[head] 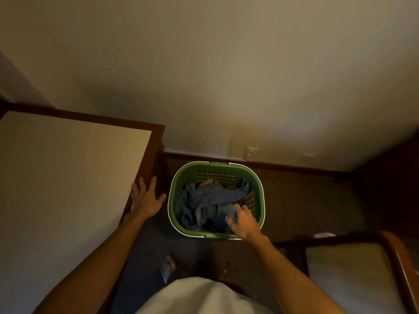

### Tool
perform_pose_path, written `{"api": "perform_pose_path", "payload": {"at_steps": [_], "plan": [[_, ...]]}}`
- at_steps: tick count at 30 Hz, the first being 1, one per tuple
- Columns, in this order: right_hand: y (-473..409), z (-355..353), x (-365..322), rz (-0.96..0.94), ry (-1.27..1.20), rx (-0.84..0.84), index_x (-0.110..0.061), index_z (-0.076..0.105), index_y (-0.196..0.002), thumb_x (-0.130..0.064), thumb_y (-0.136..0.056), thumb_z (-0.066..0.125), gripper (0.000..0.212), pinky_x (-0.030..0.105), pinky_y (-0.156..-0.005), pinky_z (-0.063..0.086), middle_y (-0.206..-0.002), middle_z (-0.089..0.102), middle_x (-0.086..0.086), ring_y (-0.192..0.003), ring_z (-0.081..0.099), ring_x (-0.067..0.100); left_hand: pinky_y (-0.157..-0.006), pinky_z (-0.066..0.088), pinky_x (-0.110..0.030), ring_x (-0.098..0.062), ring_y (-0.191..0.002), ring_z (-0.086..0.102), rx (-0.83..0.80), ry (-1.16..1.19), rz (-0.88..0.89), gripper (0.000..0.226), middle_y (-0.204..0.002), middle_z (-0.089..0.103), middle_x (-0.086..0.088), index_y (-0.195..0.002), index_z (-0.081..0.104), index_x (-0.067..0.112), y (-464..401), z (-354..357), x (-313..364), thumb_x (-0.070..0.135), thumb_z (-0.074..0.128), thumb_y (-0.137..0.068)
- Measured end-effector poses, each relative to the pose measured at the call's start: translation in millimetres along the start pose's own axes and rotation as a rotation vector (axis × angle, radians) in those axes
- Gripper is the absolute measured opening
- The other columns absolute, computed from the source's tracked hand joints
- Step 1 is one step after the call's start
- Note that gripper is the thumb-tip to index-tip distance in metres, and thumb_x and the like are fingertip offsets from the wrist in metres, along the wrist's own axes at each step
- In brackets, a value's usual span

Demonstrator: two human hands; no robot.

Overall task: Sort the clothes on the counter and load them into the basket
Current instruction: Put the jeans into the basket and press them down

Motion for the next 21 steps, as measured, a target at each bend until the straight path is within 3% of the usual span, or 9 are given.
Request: {"api": "perform_pose_path", "payload": {"at_steps": [7,12,17,21], "plan": [[-31.9,-18.8,19.4,-0.017,-0.02,-0.034,-0.022,0.04,-0.14,-0.048,-0.096,0.055,0.053,0.054,-0.103,0.042,-0.141,0.046,0.01,-0.131,0.043,0.034,-0.125,0.006,-0.053,-0.038,-0.156,-0.005,-0.076,0.044,0.197,0.077,-0.171,-0.002,-0.01,-0.163,0.01,0.035,10.4,55.3,90.3,0.059,0.047,-0.1],[-74.1,6.2,38.3,0.068,0.095,-0.198,-0.031,0.019,-0.154,-0.043,-0.1,0.045,0.061,0.057,-0.113,0.031,-0.154,0.039,0.009,-0.14,0.035,0.036,-0.125,0.011,-0.053,-0.04,-0.156,-0.001,-0.25,-0.047,0.25,0.067,-0.171,0.0,-0.011,-0.16,0.017,0.042,-9.8,114.5,124.4,0.053,0.05,-0.102],[-130.0,82.0,48.0,0.096,0.09,-0.442,-0.042,0.001,-0.157,-0.05,-0.097,0.052,0.08,0.06,-0.119,0.017,-0.167,0.012,0.003,-0.151,0.013,0.036,-0.12,0.0,-0.067,-0.05,-0.15,-0.021,-0.437,-0.232,0.218,0.099,-0.166,-0.029,-0.01,-0.156,-0.011,0.05,-66.7,184.2,120.4,0.06,0.063,-0.092],[-208.7,152.8,57.8,0.01,0.219,-0.416,-0.048,-0.017,-0.153,-0.066,-0.081,0.067,0.113,0.074,-0.114,0.006,-0.162,-0.033,-0.002,-0.148,-0.028,0.04,-0.114,-0.009,-0.076,-0.058,-0.141,-0.033,-0.507,-0.419,0.142,0.131,-0.156,-0.046,-0.013,-0.147,-0.033,0.047,-141.3,242.3,102.7,0.071,0.075,-0.075]]}}
Point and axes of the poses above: each hand's wrist, its own y-axis away from the middle knuckle, its own z-axis out of the palm, x = y × z, the point moved 5 cm from there along -y, towards the middle knuckle
